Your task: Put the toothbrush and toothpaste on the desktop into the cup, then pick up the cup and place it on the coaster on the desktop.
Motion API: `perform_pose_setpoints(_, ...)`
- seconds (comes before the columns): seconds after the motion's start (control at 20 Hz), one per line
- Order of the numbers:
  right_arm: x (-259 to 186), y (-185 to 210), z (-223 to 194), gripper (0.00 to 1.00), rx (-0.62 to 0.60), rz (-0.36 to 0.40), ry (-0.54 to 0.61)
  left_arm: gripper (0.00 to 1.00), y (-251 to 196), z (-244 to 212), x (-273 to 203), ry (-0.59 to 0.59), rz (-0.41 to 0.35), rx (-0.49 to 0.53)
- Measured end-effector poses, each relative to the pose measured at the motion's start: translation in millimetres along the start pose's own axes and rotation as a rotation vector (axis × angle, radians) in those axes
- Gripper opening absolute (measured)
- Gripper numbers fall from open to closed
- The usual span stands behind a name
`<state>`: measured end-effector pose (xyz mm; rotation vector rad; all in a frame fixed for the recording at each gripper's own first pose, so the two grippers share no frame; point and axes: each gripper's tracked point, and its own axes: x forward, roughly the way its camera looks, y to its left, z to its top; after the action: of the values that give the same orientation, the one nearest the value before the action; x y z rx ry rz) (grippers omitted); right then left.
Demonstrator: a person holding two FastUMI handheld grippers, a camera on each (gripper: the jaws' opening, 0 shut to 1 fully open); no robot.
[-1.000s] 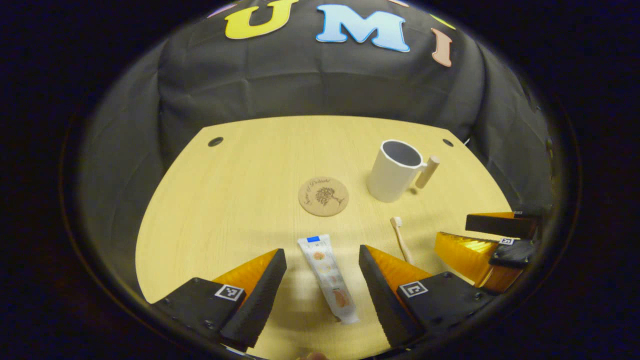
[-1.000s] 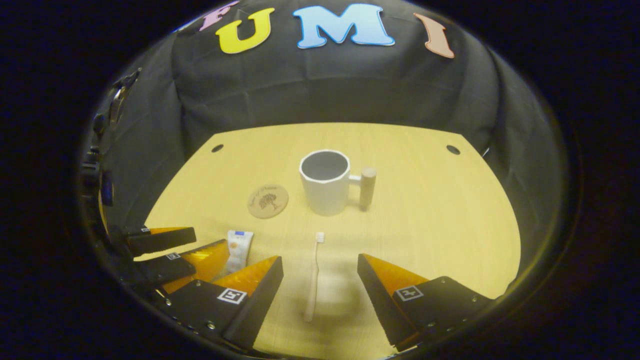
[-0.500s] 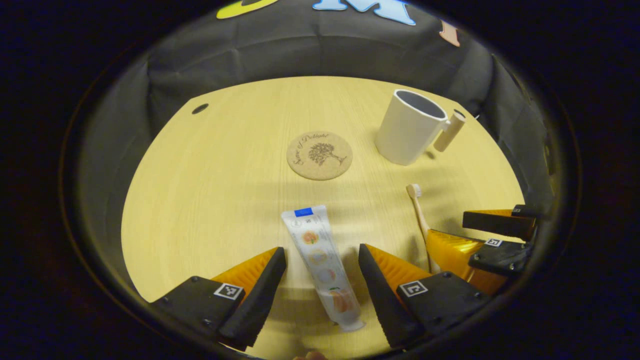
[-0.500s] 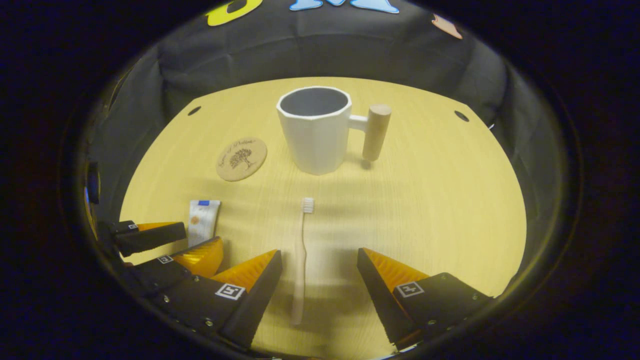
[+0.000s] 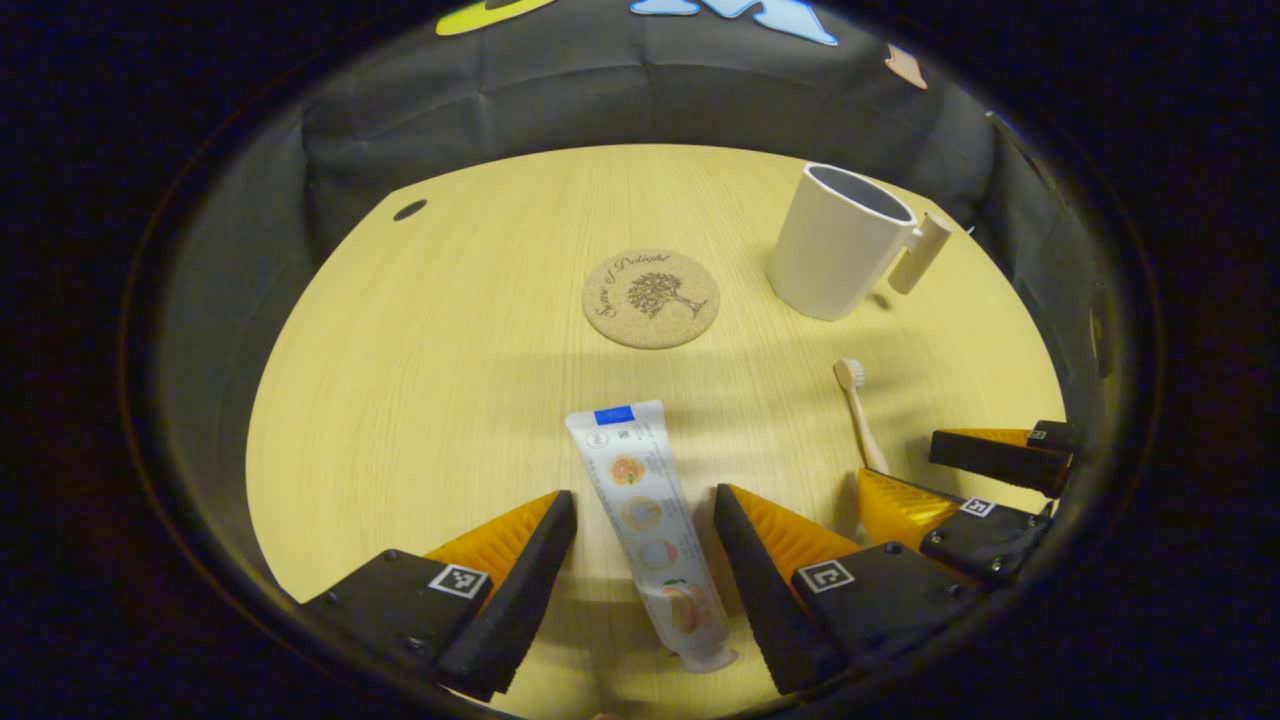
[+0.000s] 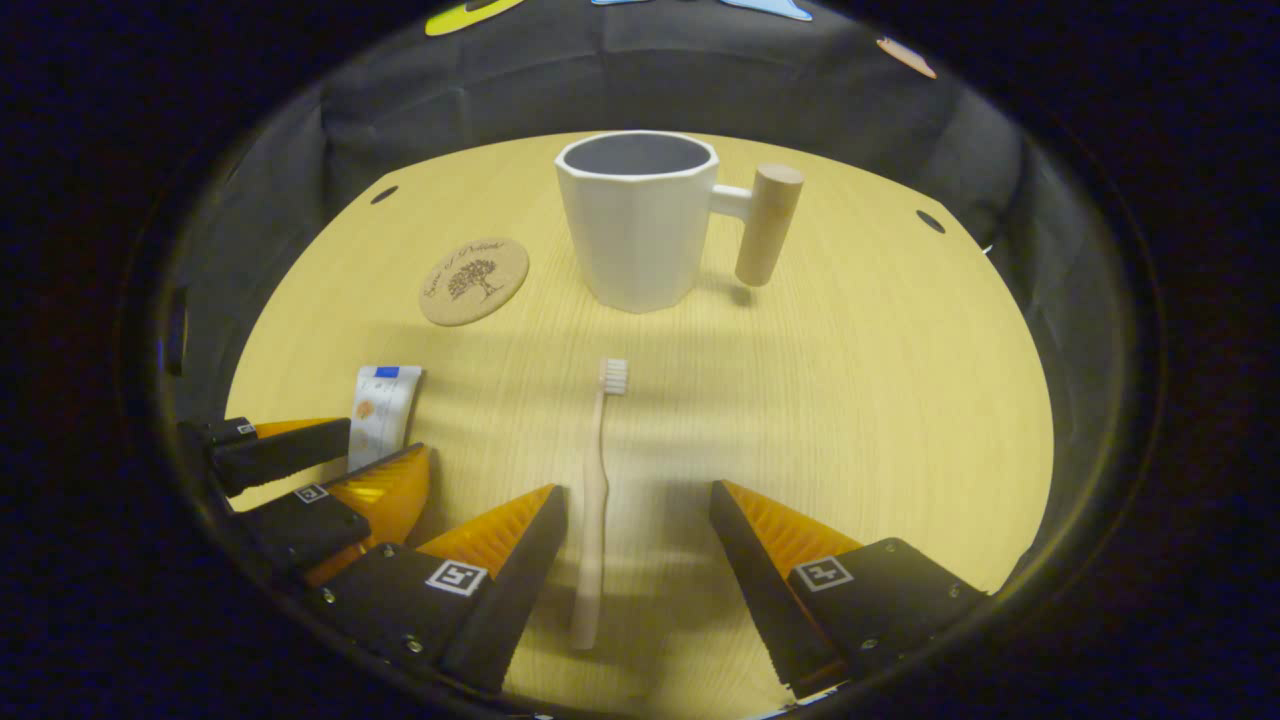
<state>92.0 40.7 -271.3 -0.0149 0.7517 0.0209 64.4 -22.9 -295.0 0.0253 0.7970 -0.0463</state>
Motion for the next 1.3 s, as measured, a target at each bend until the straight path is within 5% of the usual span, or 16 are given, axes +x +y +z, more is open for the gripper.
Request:
perform_pose_setpoints(0.15,-0.8,0.8,-1.2,0.93,-0.003,-0.004,0.011,0.94,-1.0,0.0,0.2,0.005,-0.001,0.006)
perform_pose_setpoints(0.2,-0.8,1.3,-2.1,0.84,-0.002,-0.001,0.026,0.94,-1.1,0.7,-0.3,0.007,-0.003,0.015)
perform_pose_setpoints(0.25,-1.8,1.7,-2.5,0.74,-0.007,0.0,0.031,0.88,-2.2,0.5,-0.3,0.007,-0.005,0.023)
perform_pose_setpoints(0.3,-1.3,1.5,-2.4,0.74,-0.003,-0.001,0.046,0.81,-1.8,1.3,0.8,0.012,-0.008,0.03)
perform_pose_setpoints(0.45,-4.7,0.4,-6.2,0.31,0.027,-0.005,0.076,0.65,-3.2,2.6,0.9,0.014,-0.013,0.035)
perform_pose_setpoints(0.55,-4.7,1.1,-2.3,0.25,0.039,-0.005,0.077,0.59,-2.7,1.9,-2.6,0.021,-0.007,0.039)
perform_pose_setpoints(0.6,-4.4,2.1,-9.2,0.07,0.052,-0.003,0.112,0.5,-1.1,2.4,-2.3,0.019,0.003,0.047)
perform_pose_setpoints(0.8,-3.6,1.4,-3.7,0.02,0.061,0.005,0.092,0.33,-2.8,3.9,0.4,0.023,0.021,0.048)
perform_pose_setpoints(1.2,-8.0,-0.5,-0.7,0.03,0.075,0.026,0.07,0.34,2.2,11.6,-6.2,-0.024,0.025,0.049)
perform_pose_setpoints(1.25,-12.9,-1.5,1.4,0.03,0.082,0.026,0.058,0.22,4.2,15.3,-2.5,-0.03,0.027,0.053)
perform_pose_setpoints(1.3,-16.1,-2.6,4.7,0.02,0.09,0.028,0.046,0.22,4.7,16.5,-3.1,-0.031,0.023,0.054)
